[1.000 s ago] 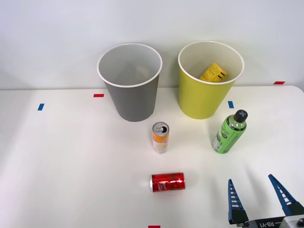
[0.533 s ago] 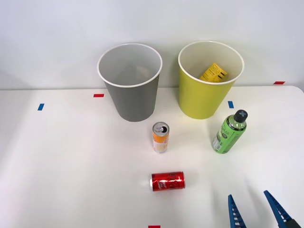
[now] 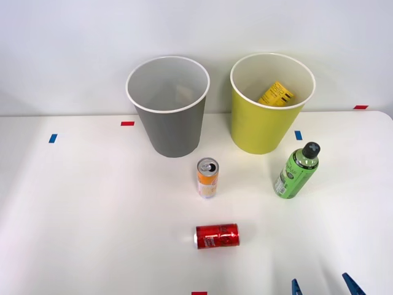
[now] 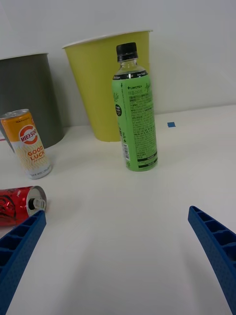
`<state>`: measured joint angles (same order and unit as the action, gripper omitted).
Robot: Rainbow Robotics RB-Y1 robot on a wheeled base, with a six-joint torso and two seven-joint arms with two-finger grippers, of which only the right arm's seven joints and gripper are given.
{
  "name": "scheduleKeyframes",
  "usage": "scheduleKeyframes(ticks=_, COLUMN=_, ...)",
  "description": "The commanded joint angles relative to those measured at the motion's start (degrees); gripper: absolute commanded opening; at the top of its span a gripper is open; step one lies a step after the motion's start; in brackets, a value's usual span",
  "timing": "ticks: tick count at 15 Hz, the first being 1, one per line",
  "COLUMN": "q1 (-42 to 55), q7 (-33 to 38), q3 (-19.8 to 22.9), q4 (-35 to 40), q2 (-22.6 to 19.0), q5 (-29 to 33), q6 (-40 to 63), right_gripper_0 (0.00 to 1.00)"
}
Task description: Put cans in the gray bin, plastic bottles in the light green bin
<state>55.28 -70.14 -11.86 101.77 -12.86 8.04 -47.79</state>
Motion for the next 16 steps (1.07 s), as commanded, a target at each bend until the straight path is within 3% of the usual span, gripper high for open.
scheduleKeyframes(ticks=1, q1=1.24, q7=-0.70, q3=-0.80, q4=0.00, q2=1.61, q5=0.66, q6=-0.99, right_gripper_0=1.00)
scheduleKeyframes(ticks=16, q1=1.15, q7=-1.41, q3=-1.24, q4=0.00, q2=2.31, q5=0.75, q6=-0.99, right_gripper_0=1.00)
